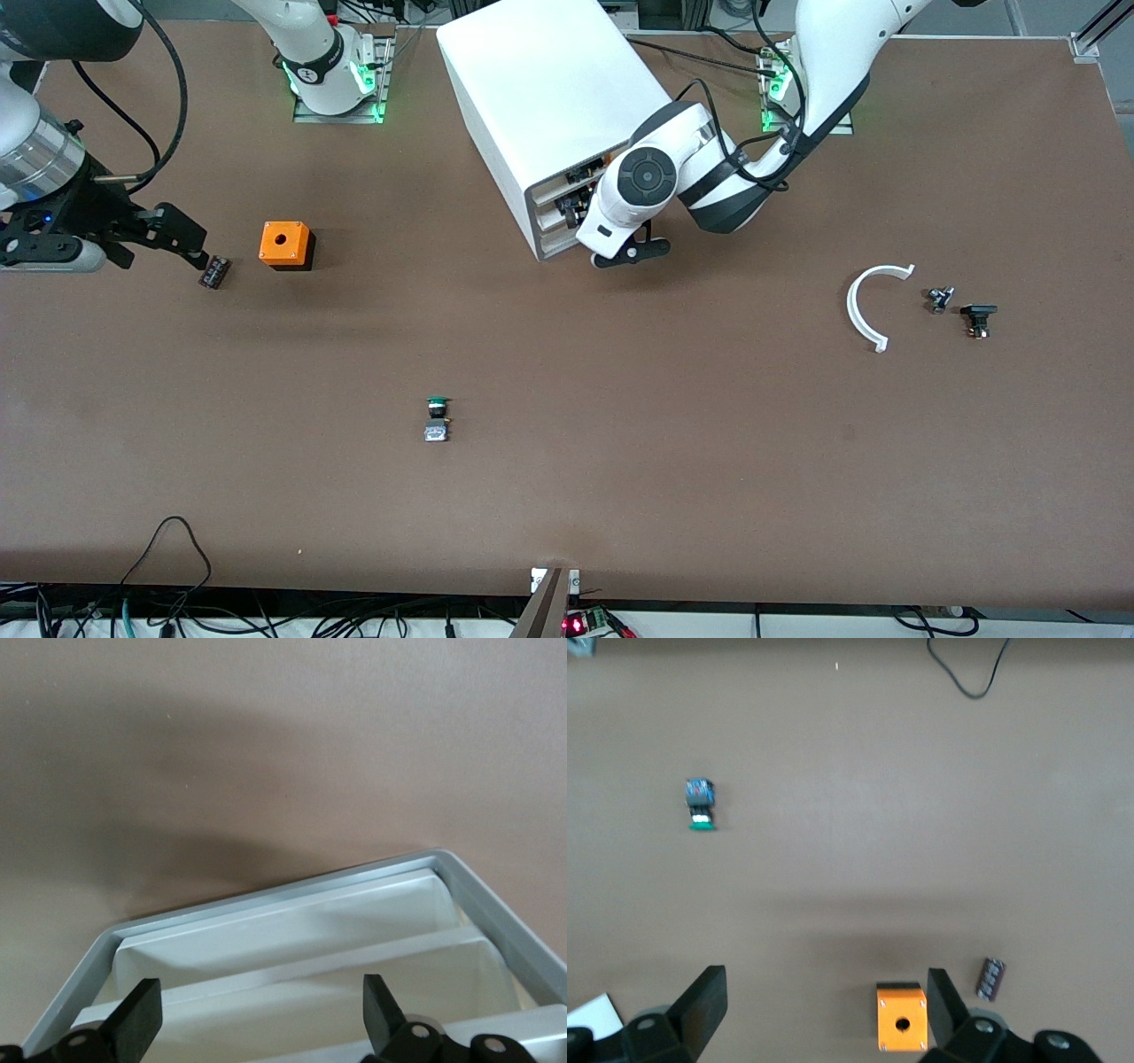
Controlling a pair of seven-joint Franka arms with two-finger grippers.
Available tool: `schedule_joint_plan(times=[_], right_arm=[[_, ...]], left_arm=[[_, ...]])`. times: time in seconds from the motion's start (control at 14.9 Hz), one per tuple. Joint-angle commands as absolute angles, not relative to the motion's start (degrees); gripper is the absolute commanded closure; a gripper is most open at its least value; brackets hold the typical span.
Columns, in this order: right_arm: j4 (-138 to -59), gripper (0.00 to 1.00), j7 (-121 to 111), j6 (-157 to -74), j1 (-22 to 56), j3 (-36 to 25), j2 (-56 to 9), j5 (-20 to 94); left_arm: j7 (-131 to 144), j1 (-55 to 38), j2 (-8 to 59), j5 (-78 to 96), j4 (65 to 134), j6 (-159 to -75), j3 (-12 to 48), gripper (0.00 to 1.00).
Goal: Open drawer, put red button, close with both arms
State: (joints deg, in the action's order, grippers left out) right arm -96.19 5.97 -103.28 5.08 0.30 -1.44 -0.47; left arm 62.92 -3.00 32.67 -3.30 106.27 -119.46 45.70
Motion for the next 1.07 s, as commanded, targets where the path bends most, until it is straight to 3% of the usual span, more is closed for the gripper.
schedule_joint_plan(times=[0.0,0.47,1.0], right_arm=[[-95.98,0.00,5.27,-100.55,2.03,3.69,-0.26,-1.32],[-92.81,0.00,5.80,-99.67,2.20,3.60,-0.97,-1.23],[-92.73,0.00,5.19,-99.40,2.11,3.43,-1.14,-0.88]], left_arm=[[63.46,-3.25,32.17,-1.67,106.61,-118.39,46.05,0.00],[61.01,-1.15,31.03,-2.81,104.16,-117.69,45.18,0.00],[34.58,13.09,29.10,-14.75,86.59,-100.13,45.00,0.00]])
